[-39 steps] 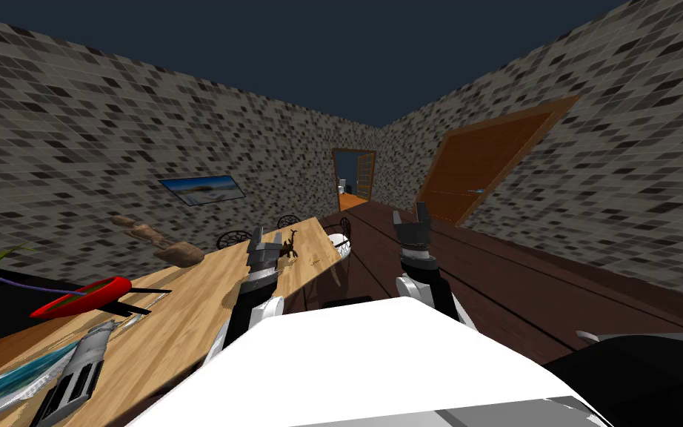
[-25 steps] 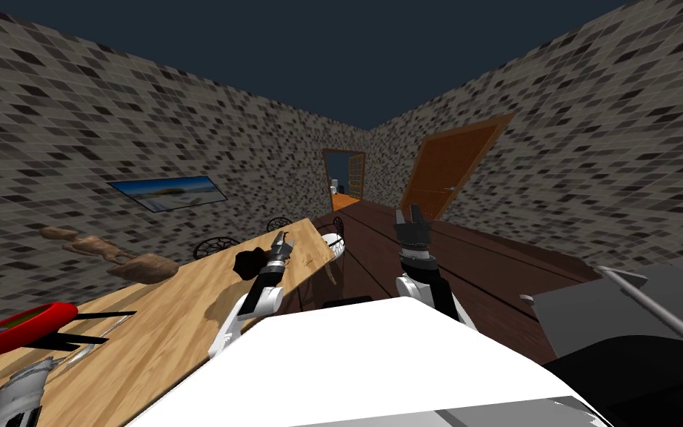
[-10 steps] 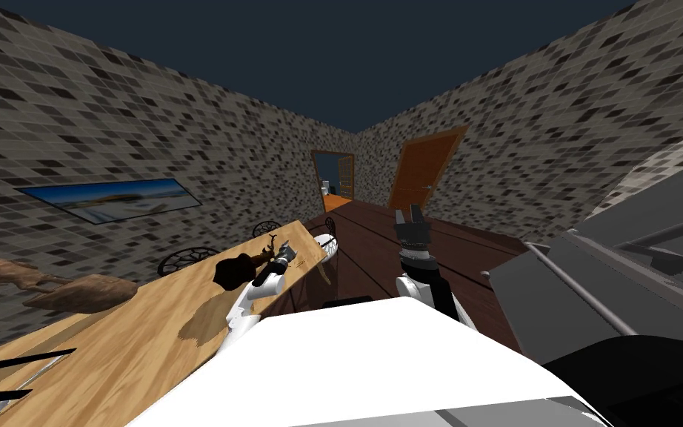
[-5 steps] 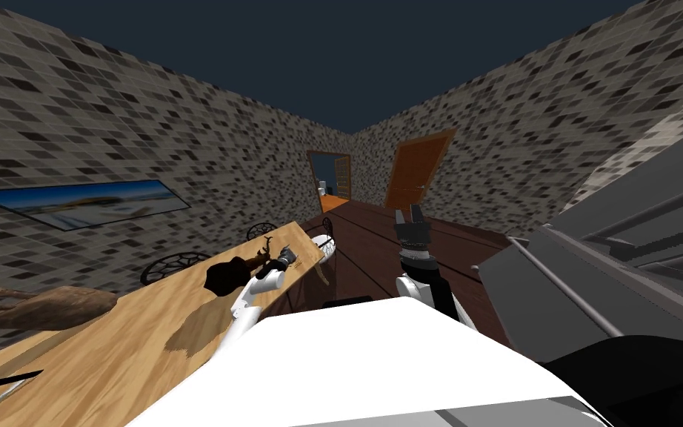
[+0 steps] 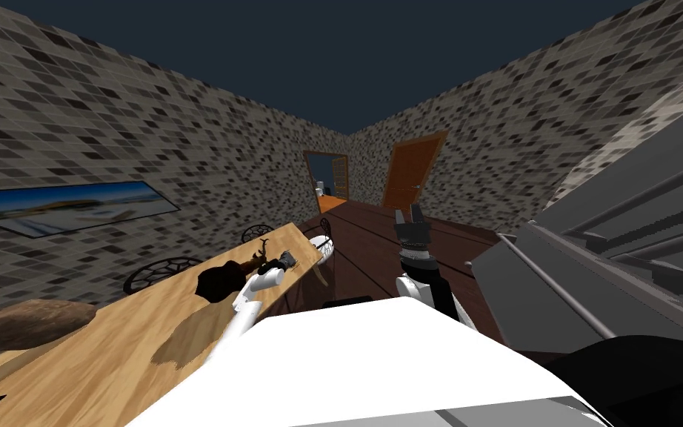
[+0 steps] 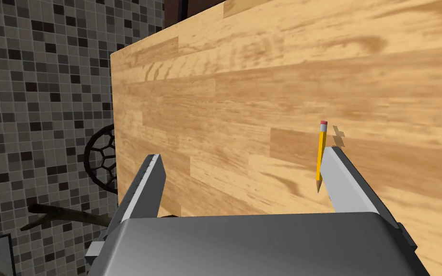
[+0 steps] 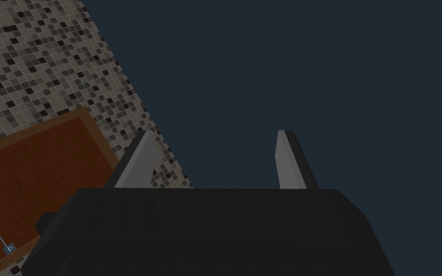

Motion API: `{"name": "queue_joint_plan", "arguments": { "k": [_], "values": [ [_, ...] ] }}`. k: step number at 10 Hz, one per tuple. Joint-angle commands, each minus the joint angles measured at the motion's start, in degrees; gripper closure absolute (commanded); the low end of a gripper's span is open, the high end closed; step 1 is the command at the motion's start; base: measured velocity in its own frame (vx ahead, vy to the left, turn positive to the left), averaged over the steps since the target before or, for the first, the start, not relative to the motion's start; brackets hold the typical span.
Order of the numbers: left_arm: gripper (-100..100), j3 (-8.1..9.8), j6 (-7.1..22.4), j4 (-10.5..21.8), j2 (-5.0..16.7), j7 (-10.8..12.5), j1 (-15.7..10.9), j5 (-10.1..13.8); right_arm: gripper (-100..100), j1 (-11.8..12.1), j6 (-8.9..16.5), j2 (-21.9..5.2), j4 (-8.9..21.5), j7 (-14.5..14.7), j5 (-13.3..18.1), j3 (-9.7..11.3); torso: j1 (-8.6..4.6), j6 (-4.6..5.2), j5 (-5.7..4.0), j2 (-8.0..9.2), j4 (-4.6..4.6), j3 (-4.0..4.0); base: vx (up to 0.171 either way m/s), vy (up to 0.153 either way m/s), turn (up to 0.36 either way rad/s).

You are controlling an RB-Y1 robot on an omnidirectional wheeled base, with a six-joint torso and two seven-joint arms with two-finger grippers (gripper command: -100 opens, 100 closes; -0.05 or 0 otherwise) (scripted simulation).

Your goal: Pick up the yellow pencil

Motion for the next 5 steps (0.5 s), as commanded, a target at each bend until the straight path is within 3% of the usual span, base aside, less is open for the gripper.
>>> {"name": "queue_joint_plan", "arguments": {
  "k": [1, 4, 5],
  "values": [
    [-100, 0.24, 2.86, 2.86, 0.82, 0.73, -1.57, 1.37, 0, 0.00, 0.00, 0.00, 0.00, 0.00, 0.00, 0.00, 0.00, 0.00, 0.00, 0.00, 0.00, 0.00, 0.012, 0.006, -0.064],
    [-100, 0.43, 6.55, 5.56, 1.53, 1.25, -2.75, 2.54, 0, 0.00, 0.00, 0.00, 0.00, 0.00, 0.00, 0.00, 0.01, 0.01, 0.00, -0.04, -0.01, -0.02, 0.016, 0.006, -0.046],
    [-100, 0.61, 8.97, 7.49, 2.24, 1.69, -3.87, 3.68, 0, 0.00, 0.00, 0.00, 0.00, 0.00, 0.00, 0.00, 0.02, 0.00, 0.00, -0.04, -0.01, -0.02, 0.022, 0.013, -0.075]
  ]
}}
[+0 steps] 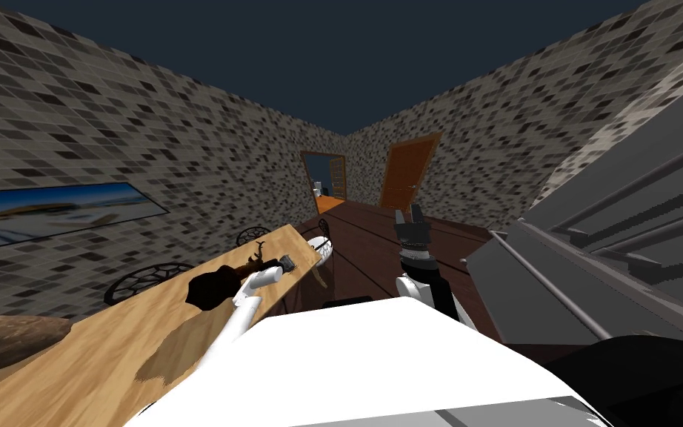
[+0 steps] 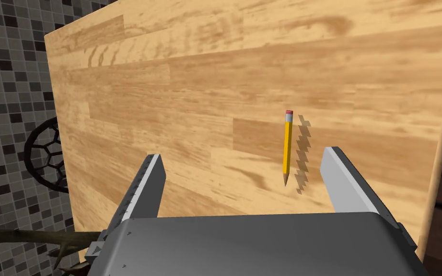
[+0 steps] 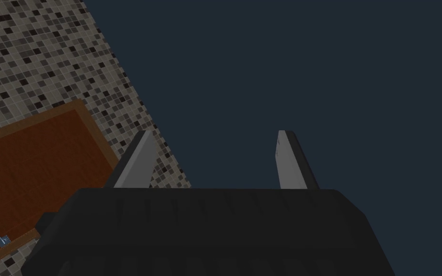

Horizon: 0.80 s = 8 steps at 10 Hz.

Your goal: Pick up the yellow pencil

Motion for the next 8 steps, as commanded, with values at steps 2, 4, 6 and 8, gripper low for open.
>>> {"name": "queue_joint_plan", "arguments": {
  "k": [2, 4, 6, 8],
  "values": [
    [-100, 0.18, 3.72, 4.52, 1.00, 0.51, -1.82, 1.66, 0, 0.00, 0.00, 0.00, 0.00, 0.00, 0.00, 0.00, 0.00, -0.01, 0.00, 0.00, 0.00, 0.00, 0.021, 0.016, -0.042],
    [-100, 0.33, 6.37, 6.91, 1.69, 0.80, -2.81, 2.75, 0, 0.00, 0.00, 0.00, 0.00, 0.00, 0.00, 0.00, 0.06, -0.01, 0.01, -0.06, -0.01, -0.03, 0.039, 0.029, -0.057],
    [-100, 0.47, 8.71, 9.21, 2.35, 1.04, -3.73, 3.80, 0, 0.00, 0.00, 0.00, 0.00, 0.00, 0.00, 0.00, 0.05, -0.01, 0.01, -0.06, -0.01, -0.03, 0.033, 0.023, -0.036],
    [-100, 0.72, 12.56, 13.19, 3.56, 1.38, -5.40, 5.82, 0, 0.00, 0.00, 0.00, 0.00, 0.00, 0.00, 0.00, 0.04, -0.01, 0.01, -0.06, -0.01, -0.03, 0.039, 0.031, -0.053]
  ]
}}
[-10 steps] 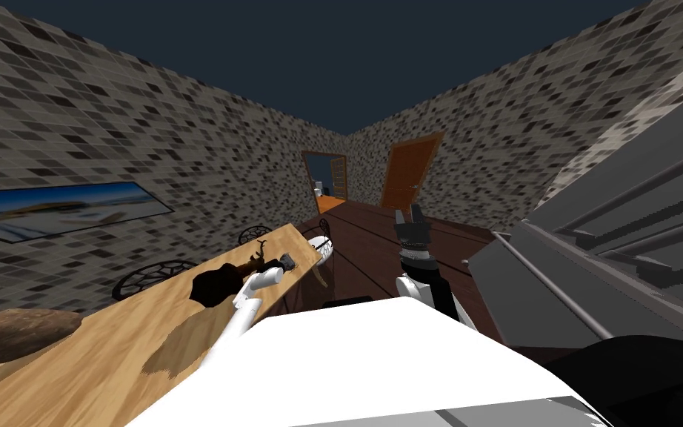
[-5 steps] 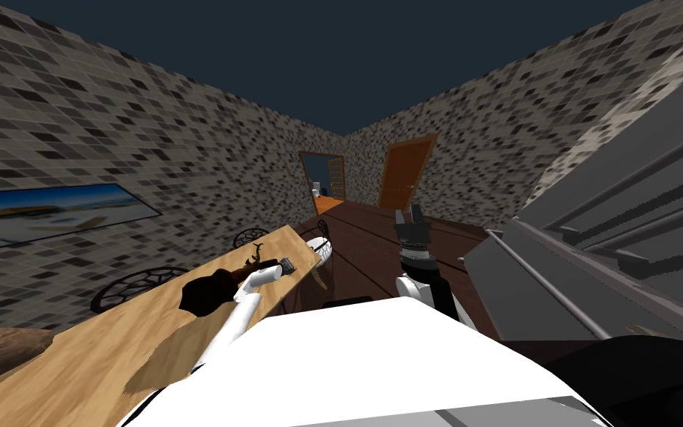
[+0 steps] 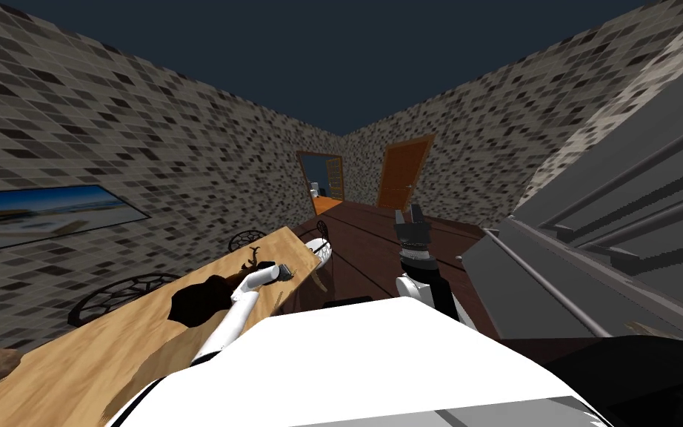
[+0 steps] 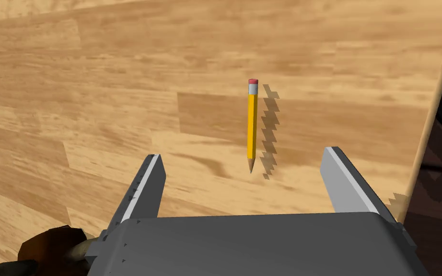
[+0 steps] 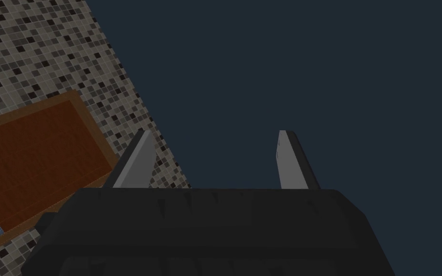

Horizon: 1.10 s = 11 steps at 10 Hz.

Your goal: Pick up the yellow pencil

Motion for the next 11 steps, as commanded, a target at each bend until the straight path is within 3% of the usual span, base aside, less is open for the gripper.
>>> {"name": "queue_joint_plan", "arguments": {
  "k": [1, 3, 4, 6, 7, 11],
  "values": [
    [-100, 0.02, 1.90, 1.46, 0.24, 0.29, -0.58, 0.39, 0, 0.00, 0.00, 0.00, 0.00, 0.00, 0.00, 0.00, 0.00, 0.00, 0.00, 0.00, 0.00, 0.00, 0.034, 0.028, -0.029],
    [-100, 0.24, 5.44, 5.35, 1.30, 0.54, -2.03, 2.26, 0, 0.00, 0.00, 0.00, 0.00, 0.00, 0.00, 0.00, -0.03, 0.01, 0.00, 0.00, 0.00, 0.00, 0.045, 0.036, -0.057],
    [-100, 0.24, 5.86, 5.35, 1.30, 0.54, -2.03, 2.26, 0, 0.00, 0.00, 0.00, 0.00, 0.00, 0.00, 0.00, 0.02, 0.00, 0.00, -0.02, 0.00, -0.01, 0.036, 0.035, -0.017],
    [-100, 0.45, 9.38, 8.60, 2.29, 0.75, -3.28, 3.96, 0, 0.00, 0.00, 0.00, 0.00, 0.00, 0.00, 0.00, -0.04, 0.00, 0.00, 0.02, 0.00, 0.01, 0.039, 0.030, -0.043],
    [-100, 0.45, 9.38, 8.74, 2.29, 0.75, -3.28, 3.96, 0, 0.00, 0.00, 0.00, 0.00, 0.00, 0.00, 0.00, -0.02, 0.00, 0.00, 0.00, 0.00, 0.00, 0.032, 0.027, -0.025],
    [-100, 0.81, 14.91, 13.78, 4.04, 1.19, -5.19, 6.65, 0, 0.00, 0.00, 0.00, 0.00, 0.00, 0.00, 0.00, -0.05, 0.00, -0.01, 0.00, 0.00, 0.00, 0.038, 0.030, -0.040]
  ]
}}
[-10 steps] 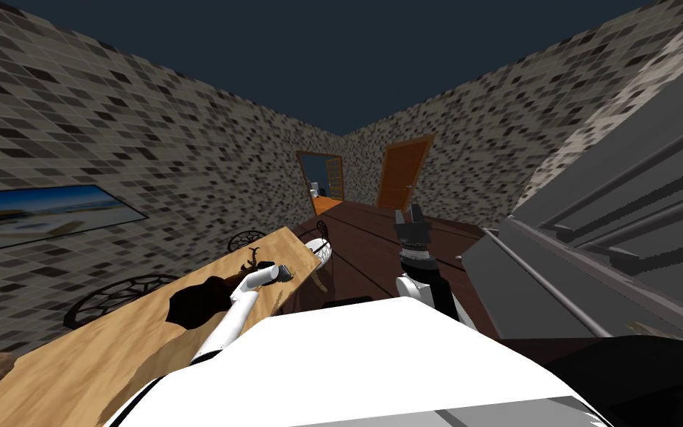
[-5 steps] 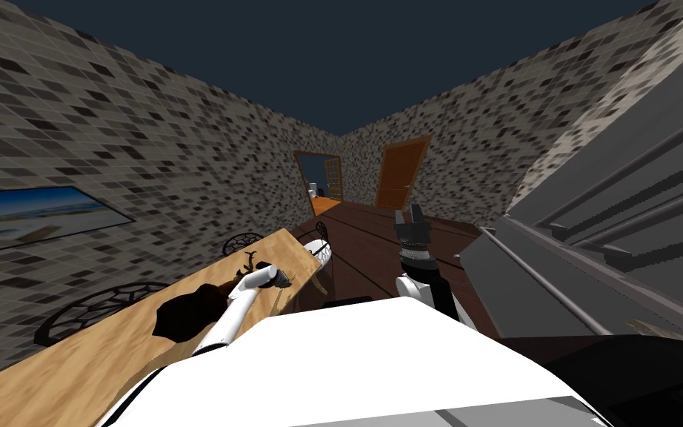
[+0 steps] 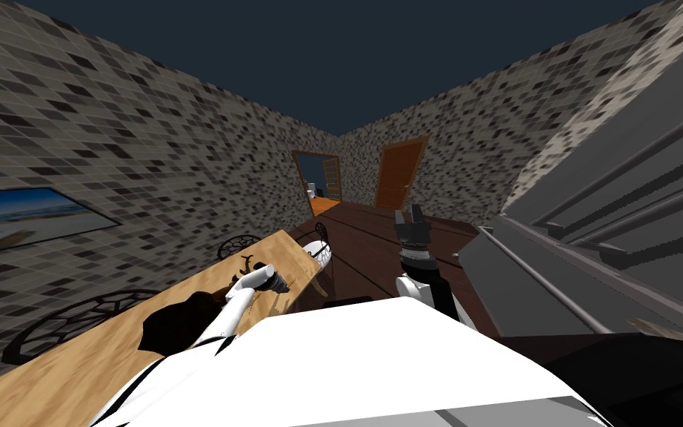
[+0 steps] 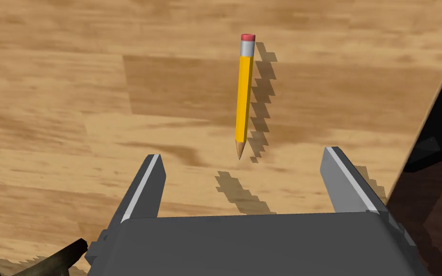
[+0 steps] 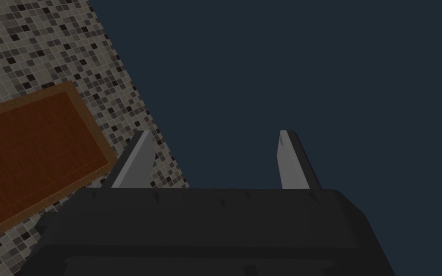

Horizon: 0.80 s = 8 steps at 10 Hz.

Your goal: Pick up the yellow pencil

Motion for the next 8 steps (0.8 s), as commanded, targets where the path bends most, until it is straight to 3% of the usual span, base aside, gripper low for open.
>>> {"name": "queue_joint_plan", "arguments": {
  "k": [1, 3, 4, 5, 6, 8],
  "values": [
    [-100, 0.13, 2.13, 1.01, 0.54, 0.38, -0.35, 0.82, 0, 0.00, 0.00, 0.00, 0.00, 0.00, 0.00, 0.00, 0.00, 0.00, 0.00, 0.00, 0.00, 0.00, 0.033, 0.026, -0.042],
    [-100, 0.27, 4.06, 2.57, 1.07, 0.64, -1.00, 1.76, 0, 0.00, 0.00, 0.00, 0.00, 0.00, 0.00, 0.00, -0.05, -0.01, -0.01, 0.05, 0.01, 0.03, 0.024, 0.016, -0.031],
    [-100, 0.21, 3.34, 1.65, 0.83, 0.64, -0.55, 1.39, 0, 0.00, 0.00, 0.00, 0.00, 0.00, 0.00, 0.00, -0.06, 0.00, -0.01, 0.07, 0.01, 0.04, 0.009, 0.008, -0.007],
    [0, 0.22, 3.64, 1.69, 0.87, 0.72, -0.58, 1.44, 0, 0.00, 0.00, 0.00, 0.00, 0.00, 0.00, 0.00, -0.09, -0.01, -0.01, 0.11, 0.02, 0.06, 0.000, 0.000, 0.000],
    [-100, 0.22, 1.91, 3.01, -0.07, 0.13, -0.37, 0.92, 0, 0.00, 0.00, 0.00, 0.00, 0.00, 0.00, 0.00, -0.12, -0.01, -0.02, 0.14, 0.03, 0.08, 0.025, 0.016, 0.008],
    [-100, 0.21, 0.20, 4.33, -1.00, -0.45, -0.16, 0.41, 0, 0.00, 0.00, 0.00, 0.00, 0.00, 0.00, 0.00, -0.07, -0.01, -0.01, 0.05, 0.01, 0.03, 0.034, 0.016, 0.007]
  ]
}}
